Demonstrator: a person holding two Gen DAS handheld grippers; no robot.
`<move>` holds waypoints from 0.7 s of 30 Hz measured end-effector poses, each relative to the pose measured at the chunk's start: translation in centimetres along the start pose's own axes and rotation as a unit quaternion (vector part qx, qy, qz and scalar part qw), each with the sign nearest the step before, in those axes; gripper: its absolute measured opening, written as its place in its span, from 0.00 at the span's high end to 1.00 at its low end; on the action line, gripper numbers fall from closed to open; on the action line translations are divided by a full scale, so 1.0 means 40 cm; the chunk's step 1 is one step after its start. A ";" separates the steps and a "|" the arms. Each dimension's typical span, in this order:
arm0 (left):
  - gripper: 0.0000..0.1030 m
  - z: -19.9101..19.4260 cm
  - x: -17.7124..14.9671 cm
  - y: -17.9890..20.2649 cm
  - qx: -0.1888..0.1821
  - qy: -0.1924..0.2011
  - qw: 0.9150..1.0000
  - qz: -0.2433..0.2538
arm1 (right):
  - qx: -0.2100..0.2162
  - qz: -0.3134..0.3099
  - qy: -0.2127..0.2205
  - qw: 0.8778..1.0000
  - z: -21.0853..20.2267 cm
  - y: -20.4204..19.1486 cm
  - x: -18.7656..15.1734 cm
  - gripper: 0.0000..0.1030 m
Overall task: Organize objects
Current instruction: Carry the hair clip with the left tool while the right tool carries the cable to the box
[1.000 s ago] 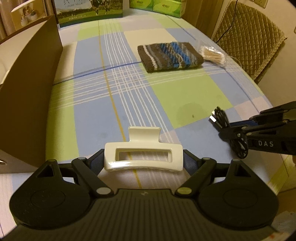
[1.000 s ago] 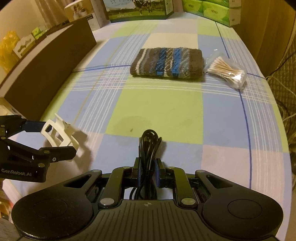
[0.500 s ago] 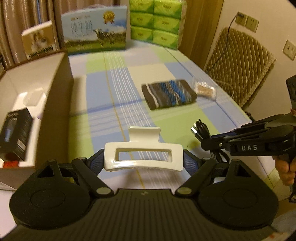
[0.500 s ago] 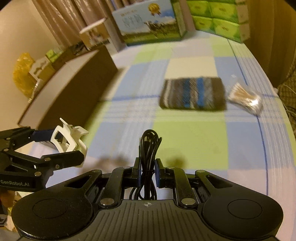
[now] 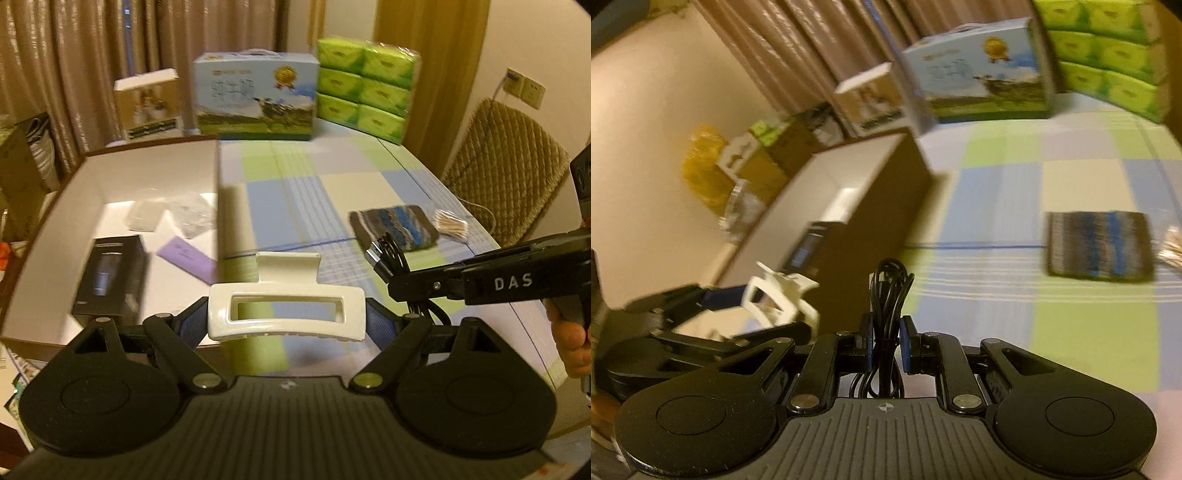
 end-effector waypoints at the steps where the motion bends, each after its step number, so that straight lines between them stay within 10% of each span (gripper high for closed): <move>1: 0.19 -0.011 0.003 -0.018 0.004 0.003 1.000 -0.002 | 0.013 0.002 0.001 1.000 0.009 -0.022 0.009 0.89; 21: 0.19 -0.027 0.030 -0.375 0.089 0.014 0.995 -0.048 | 0.040 -0.060 -0.009 0.997 0.298 -0.281 0.141 0.89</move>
Point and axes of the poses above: each gripper's, at about its wrist camera, not at the fingertips, and z roughly the way its jaws point, y to its right, x to its top, the point moved 8 cm from there along z, roughly the way its jaws point, and after that the axes turned 1 degree about z, right-handed, at the moved point
